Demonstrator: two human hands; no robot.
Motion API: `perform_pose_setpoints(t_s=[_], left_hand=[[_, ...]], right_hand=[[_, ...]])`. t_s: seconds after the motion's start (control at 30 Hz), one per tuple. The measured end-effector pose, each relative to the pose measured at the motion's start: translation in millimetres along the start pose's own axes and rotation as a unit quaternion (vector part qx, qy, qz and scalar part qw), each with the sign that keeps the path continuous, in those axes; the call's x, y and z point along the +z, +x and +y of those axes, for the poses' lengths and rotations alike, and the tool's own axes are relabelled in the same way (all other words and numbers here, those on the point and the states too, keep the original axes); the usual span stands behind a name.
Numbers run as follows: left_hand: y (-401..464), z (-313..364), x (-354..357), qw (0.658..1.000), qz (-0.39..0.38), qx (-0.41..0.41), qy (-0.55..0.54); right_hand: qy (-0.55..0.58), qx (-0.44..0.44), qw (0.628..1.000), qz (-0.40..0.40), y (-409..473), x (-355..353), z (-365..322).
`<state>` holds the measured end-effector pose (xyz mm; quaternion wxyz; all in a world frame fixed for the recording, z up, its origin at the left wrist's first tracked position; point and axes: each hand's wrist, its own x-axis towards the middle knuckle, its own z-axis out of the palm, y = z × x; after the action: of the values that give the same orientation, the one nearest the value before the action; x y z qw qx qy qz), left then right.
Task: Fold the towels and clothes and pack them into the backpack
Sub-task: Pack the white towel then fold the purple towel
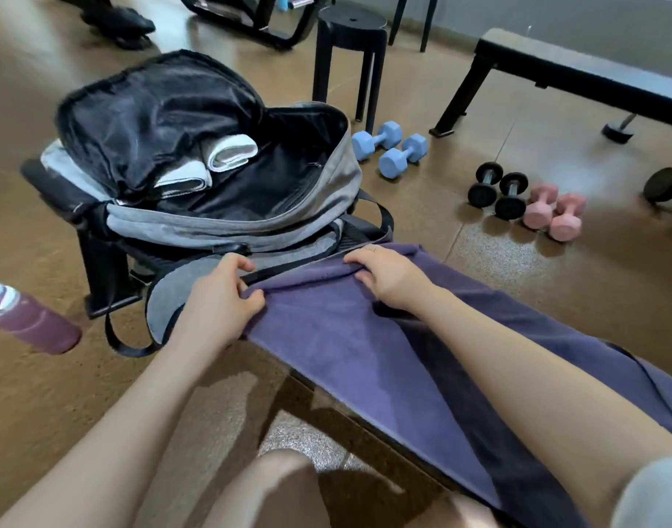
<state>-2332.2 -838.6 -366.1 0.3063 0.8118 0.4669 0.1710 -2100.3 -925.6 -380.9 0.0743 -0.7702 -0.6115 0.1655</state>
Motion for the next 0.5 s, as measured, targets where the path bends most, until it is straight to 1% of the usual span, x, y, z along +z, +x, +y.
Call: perform_pose_setpoints(t_s=[0.07, 0.1, 0.13, 0.2, 0.23, 0.27, 0.3, 0.37, 0.4, 0.5], left_hand=[[-1, -19, -7, 0.997, -0.035, -0.028, 0.069], [-2, -26, -7, 0.992, -0.066, -0.042, 0.102], [-4, -31, -5, 0.988, -0.089, -0.051, 0.117], [-8, -35, 1, 0.99, -0.098, -0.054, 0.087], [-10, -35, 5, 0.993, -0.086, -0.052, 0.057], [-10, -34, 9, 0.996, -0.069, -0.053, 0.03], [-11, -33, 13, 0.997, -0.051, -0.054, 0.011], [-11, -33, 20, 0.998, -0.022, -0.055, 0.006], [-11, -33, 23, 0.998, -0.014, -0.055, 0.012], [-11, -35, 30, 0.999, -0.002, -0.048, 0.014]], right_hand=[[-0.008, -0.004, 1.0, 0.019, 5, 4, -7], [-0.015, -0.006, 0.999, 0.051, 8, 7, -10], [-0.026, -0.002, 0.994, 0.102, 10, 9, -12], [-0.041, 0.041, 0.976, 0.211, 15, 11, -13], [-0.029, 0.077, 0.967, 0.239, 18, 10, -11], [0.002, 0.112, 0.963, 0.246, 21, 8, -9], [0.046, 0.14, 0.961, 0.235, 25, 5, -7], [0.125, 0.166, 0.955, 0.209, 32, 1, -1], [0.132, 0.167, 0.955, 0.205, 35, 0, 1], [0.051, 0.152, 0.964, 0.212, 38, -4, 4]])
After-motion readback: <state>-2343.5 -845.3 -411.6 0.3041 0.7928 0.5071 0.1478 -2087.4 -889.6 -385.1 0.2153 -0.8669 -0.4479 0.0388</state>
